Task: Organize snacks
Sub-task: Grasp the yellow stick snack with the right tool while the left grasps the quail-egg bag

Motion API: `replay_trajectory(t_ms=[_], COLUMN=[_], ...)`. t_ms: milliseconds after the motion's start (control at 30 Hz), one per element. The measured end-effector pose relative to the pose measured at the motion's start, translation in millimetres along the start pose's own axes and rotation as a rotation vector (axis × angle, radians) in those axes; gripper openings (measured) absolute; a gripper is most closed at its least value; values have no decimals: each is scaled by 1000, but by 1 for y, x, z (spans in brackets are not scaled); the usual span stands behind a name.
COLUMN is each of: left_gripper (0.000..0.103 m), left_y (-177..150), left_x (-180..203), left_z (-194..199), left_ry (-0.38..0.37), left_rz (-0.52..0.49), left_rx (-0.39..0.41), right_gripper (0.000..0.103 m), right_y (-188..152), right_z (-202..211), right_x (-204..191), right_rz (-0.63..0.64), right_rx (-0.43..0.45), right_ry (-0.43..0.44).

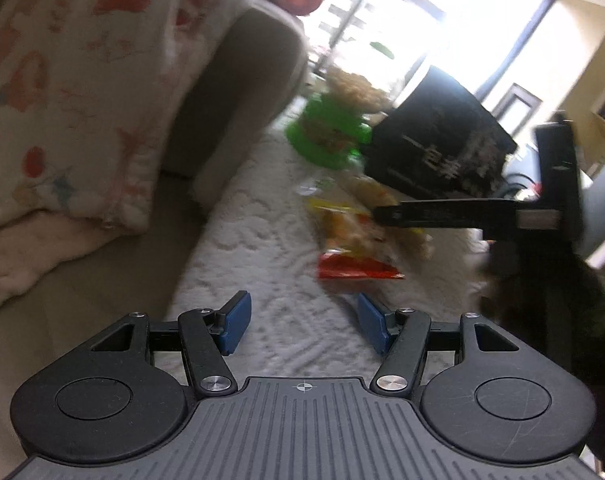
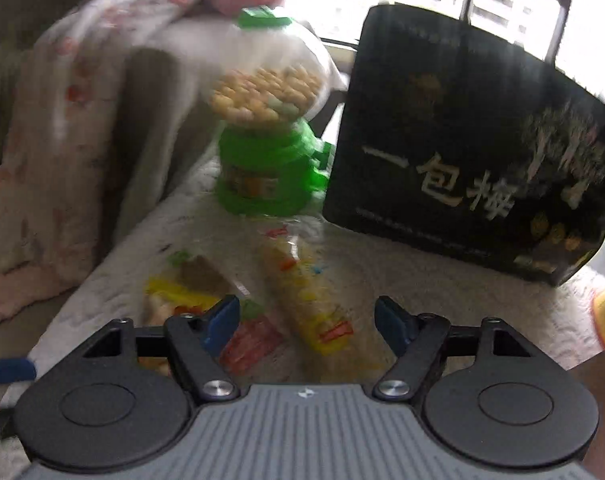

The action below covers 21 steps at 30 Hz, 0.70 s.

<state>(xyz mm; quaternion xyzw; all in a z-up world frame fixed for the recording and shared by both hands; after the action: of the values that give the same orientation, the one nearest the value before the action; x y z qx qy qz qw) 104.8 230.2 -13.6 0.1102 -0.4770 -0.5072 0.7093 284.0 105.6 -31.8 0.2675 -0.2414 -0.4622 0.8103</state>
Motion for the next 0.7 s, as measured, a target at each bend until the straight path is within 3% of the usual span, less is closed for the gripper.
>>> replay_trajectory(t_ms=[33, 133, 267, 467, 700], left_gripper=[64, 64, 64, 66, 66], left_y=[2, 13, 32, 32, 26], left_x=[5, 20, 36, 46, 48], left_z=[-4, -20, -50, -93, -97], left_ry=[-14, -37, -5, 80, 76], left_rz=[-14, -64, -127, -259, -281], left_rx=[-9, -18, -16, -85, -70], right_gripper=[45, 31, 31, 31, 31], right_y=[-7, -20, -45, -87, -109], right_z=[3, 18, 50, 70, 70], right_x=[11, 27, 48, 78, 67], right_rz=[-24, -60, -71, -192, -120], right_rx=[-18, -32, -11, -61, -58], right_ry=[28, 85, 67, 57, 53])
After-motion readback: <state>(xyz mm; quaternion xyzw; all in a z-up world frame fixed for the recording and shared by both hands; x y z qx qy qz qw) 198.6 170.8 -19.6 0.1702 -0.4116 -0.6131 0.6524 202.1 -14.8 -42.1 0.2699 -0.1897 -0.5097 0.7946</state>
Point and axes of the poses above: each gripper's, at about its wrist camera, not at the fingertips, and z roughly against the way its jaws point, x to its right, y to its top, the point moved 6 cm from there along -z, roughly the way its jaws point, and after that the axes turned 11 degrees about -y, right-handed, at the moved point
